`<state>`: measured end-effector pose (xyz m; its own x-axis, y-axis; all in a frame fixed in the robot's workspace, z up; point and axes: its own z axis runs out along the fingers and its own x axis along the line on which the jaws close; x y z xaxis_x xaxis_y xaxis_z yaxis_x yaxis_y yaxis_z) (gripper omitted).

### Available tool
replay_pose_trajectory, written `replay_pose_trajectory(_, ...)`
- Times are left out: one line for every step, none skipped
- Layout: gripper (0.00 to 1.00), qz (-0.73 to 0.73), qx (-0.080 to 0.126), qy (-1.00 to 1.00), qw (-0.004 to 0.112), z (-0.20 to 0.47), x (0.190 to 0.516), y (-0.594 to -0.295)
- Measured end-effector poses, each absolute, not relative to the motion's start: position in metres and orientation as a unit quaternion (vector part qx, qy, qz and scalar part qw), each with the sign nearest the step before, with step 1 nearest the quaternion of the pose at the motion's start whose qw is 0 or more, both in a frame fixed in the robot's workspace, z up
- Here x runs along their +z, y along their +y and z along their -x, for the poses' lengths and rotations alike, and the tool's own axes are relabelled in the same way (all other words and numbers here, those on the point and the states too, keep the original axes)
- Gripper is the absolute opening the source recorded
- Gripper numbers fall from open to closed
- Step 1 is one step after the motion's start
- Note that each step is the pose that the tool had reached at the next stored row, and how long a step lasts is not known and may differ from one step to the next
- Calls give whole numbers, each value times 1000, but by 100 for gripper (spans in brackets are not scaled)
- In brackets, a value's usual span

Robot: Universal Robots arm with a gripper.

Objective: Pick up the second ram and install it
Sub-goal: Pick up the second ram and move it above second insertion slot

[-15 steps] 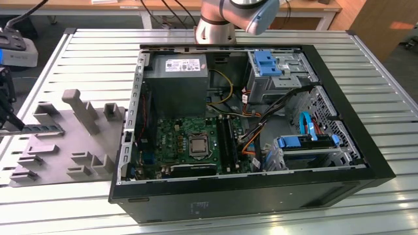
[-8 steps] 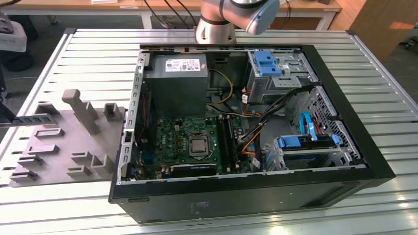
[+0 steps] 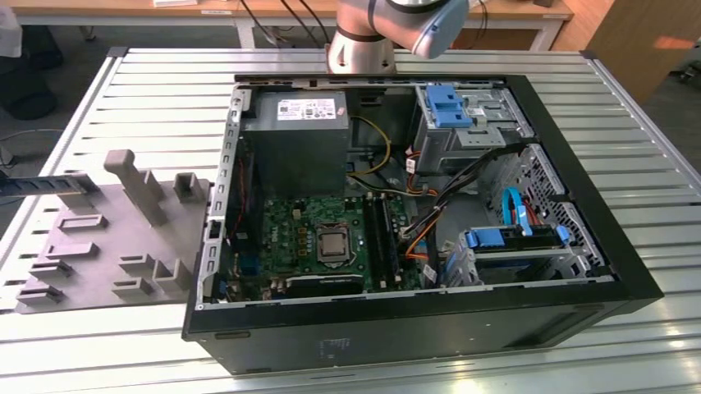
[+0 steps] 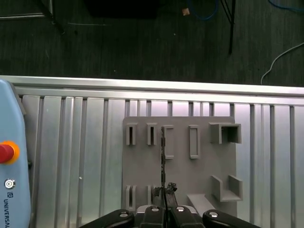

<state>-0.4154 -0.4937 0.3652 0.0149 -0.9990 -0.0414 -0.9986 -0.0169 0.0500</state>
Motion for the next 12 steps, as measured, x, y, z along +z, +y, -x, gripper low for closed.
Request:
replay_pose_trajectory(12, -712, -33, -701, 3, 415, 368, -494)
replay_pose_trajectory(12, -712, -33, -701, 3, 415, 372, -494)
replay_pose_trajectory(12, -712, -33, -701, 2, 415, 374, -494)
replay_pose_trajectory(12, -712, -34, -701, 2, 415, 377, -494)
replay_pose_trajectory(12, -712, -34, -701, 2, 415, 380, -494)
replay_pose_trajectory(12, -712, -34, -701, 1, 415, 383, -494)
replay_pose_trajectory(12, -712, -35, -701, 1, 415, 386, -494)
replay_pose_trajectory(12, -712, -35, -701, 0, 415, 388, -494)
replay_pose_trajectory(12, -712, -36, -701, 0, 415, 391, -494)
replay_pose_trajectory(12, -712, -36, -701, -1, 415, 393, -494)
replay_pose_trajectory(12, -712, -37, -701, -1, 415, 394, -494)
replay_pose_trajectory(12, -712, -37, -701, -1, 415, 394, -494)
